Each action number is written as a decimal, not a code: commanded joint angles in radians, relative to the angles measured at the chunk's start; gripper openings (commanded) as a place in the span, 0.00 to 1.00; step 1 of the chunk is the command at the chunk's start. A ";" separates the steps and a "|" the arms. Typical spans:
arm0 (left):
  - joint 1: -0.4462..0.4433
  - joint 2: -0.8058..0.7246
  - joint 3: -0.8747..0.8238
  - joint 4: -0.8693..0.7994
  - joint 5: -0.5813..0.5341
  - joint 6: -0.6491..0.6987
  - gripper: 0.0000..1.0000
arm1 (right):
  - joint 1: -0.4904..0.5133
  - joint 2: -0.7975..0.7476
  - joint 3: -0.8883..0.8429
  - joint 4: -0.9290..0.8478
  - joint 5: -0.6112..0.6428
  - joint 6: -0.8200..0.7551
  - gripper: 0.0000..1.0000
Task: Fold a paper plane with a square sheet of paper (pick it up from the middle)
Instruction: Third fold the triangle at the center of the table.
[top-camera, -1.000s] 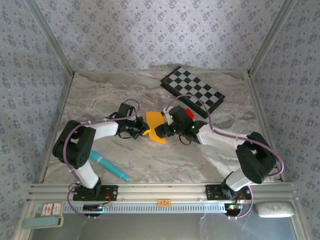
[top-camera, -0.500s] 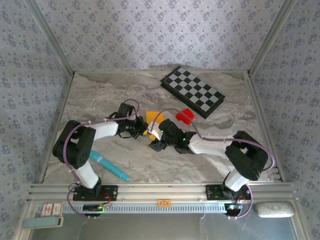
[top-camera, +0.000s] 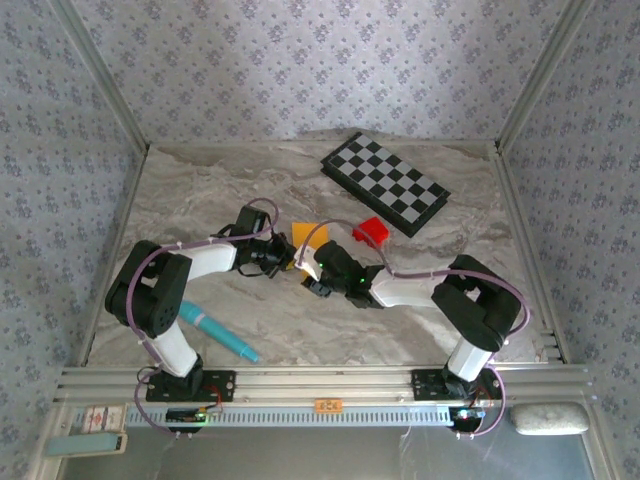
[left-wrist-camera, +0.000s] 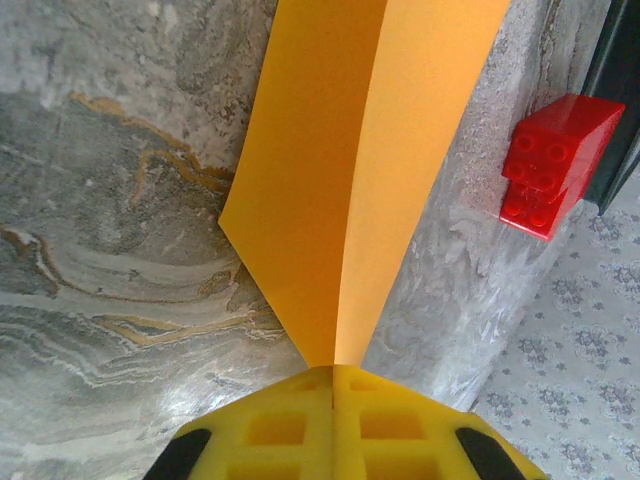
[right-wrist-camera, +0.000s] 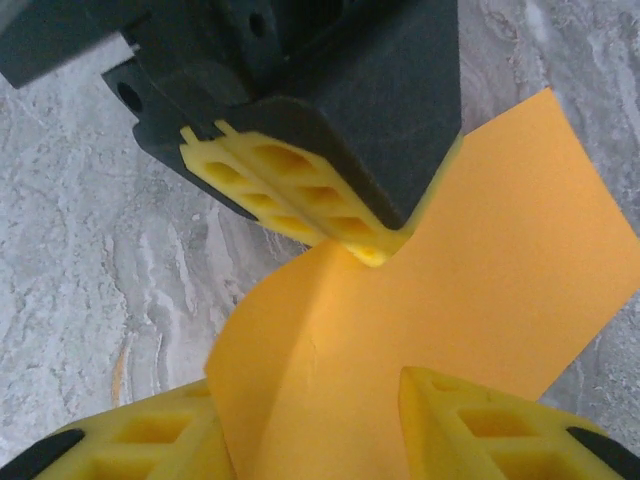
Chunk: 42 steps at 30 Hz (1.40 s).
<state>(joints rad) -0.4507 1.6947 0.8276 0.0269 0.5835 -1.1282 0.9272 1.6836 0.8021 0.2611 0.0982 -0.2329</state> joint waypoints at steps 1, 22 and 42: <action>0.006 -0.033 -0.013 0.002 0.016 -0.006 0.03 | -0.005 -0.041 -0.022 0.043 0.020 0.000 0.39; 0.116 -0.166 0.013 -0.141 -0.063 0.120 0.37 | -0.011 -0.040 0.023 -0.104 -0.270 0.089 0.00; 0.029 0.169 0.238 -0.276 -0.110 0.277 0.12 | -0.043 -0.012 0.006 -0.014 -0.386 0.360 0.00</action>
<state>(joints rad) -0.4114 1.8439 1.0351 -0.1841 0.5068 -0.9012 0.8940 1.6642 0.7956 0.2340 -0.2695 0.0738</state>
